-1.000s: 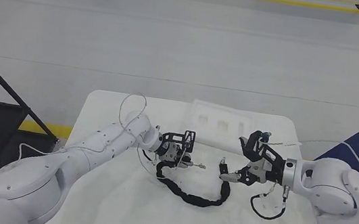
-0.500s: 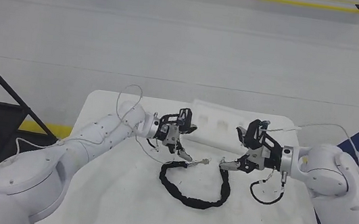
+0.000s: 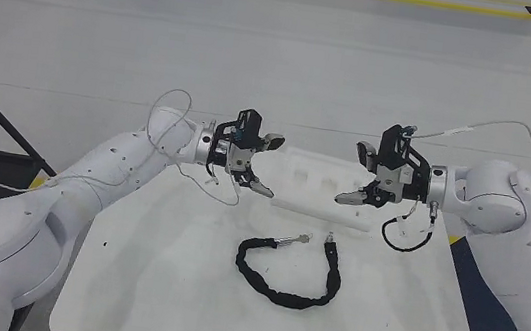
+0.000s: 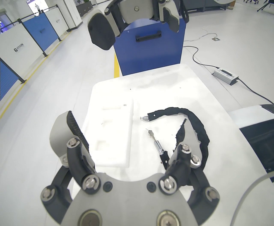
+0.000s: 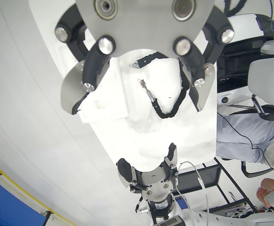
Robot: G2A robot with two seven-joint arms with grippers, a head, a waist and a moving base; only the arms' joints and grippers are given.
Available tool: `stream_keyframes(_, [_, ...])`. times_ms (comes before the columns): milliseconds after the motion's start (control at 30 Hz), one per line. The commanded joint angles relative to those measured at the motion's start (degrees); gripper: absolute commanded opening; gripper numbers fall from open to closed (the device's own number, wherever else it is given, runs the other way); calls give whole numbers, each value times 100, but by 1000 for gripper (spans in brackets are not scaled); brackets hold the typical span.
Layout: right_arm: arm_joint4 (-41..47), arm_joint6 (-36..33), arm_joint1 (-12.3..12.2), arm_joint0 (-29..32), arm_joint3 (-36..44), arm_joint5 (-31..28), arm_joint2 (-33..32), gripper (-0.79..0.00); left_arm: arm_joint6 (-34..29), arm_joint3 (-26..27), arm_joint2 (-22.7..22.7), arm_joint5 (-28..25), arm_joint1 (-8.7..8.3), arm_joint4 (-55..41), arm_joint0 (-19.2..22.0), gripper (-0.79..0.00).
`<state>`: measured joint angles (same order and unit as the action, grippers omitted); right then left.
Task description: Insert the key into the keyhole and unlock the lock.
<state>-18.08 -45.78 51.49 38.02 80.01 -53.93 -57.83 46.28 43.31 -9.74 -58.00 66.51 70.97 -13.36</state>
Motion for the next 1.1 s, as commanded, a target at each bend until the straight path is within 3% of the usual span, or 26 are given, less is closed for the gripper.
stream_keyframes(0, [35,9,26,-196,-142,-56,55,0,1,55,0,0,-71,-98,74,0])
stream_keyframes(367, [78,188,156,-935,-703,-238,305,0,0,208,0,0,-311,-333,361,0])
stream_keyframes(1067, [94,231,172,-988,-767,-271,338,0,0,229,0,0,-322,-398,345,-1])
